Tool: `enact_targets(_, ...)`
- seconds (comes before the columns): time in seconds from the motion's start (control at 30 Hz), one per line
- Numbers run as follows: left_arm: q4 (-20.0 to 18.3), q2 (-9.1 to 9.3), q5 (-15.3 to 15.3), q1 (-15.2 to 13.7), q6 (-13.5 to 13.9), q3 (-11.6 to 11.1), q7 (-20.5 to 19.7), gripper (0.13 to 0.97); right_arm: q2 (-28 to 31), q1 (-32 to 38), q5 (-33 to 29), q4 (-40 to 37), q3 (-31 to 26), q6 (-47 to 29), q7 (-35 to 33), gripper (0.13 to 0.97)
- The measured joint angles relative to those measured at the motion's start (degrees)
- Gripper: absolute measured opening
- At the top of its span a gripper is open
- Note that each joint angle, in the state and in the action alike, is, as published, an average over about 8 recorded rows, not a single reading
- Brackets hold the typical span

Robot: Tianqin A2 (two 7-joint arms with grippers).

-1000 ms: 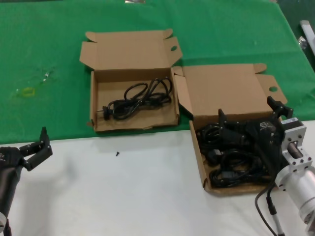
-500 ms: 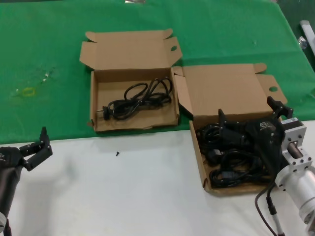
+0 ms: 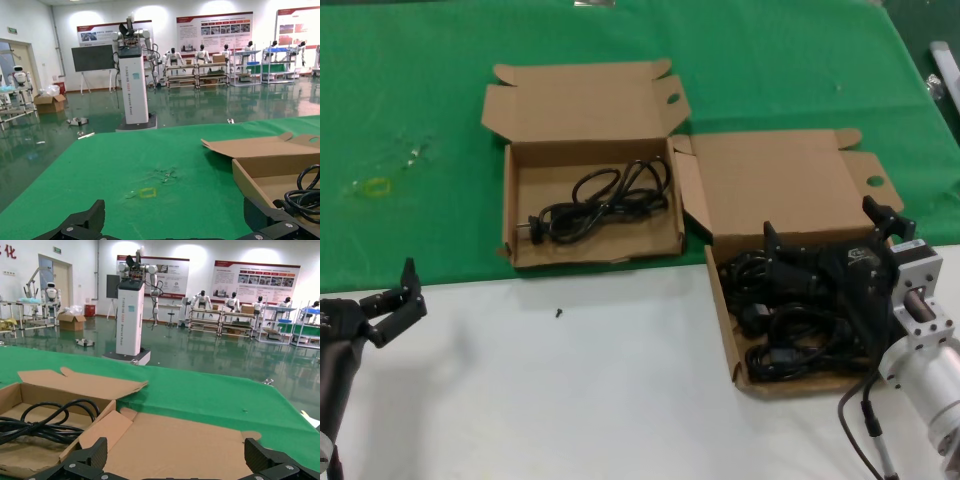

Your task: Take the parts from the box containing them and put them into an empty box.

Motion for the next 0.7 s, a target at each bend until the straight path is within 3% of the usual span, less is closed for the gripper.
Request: enact_targets(0.7,0.0,0.0,0.0,0.0,0.0,0.0,0.0,0.966,0.0,0.0,0.0,0.0,0.0,0.0,0.0,0.966)
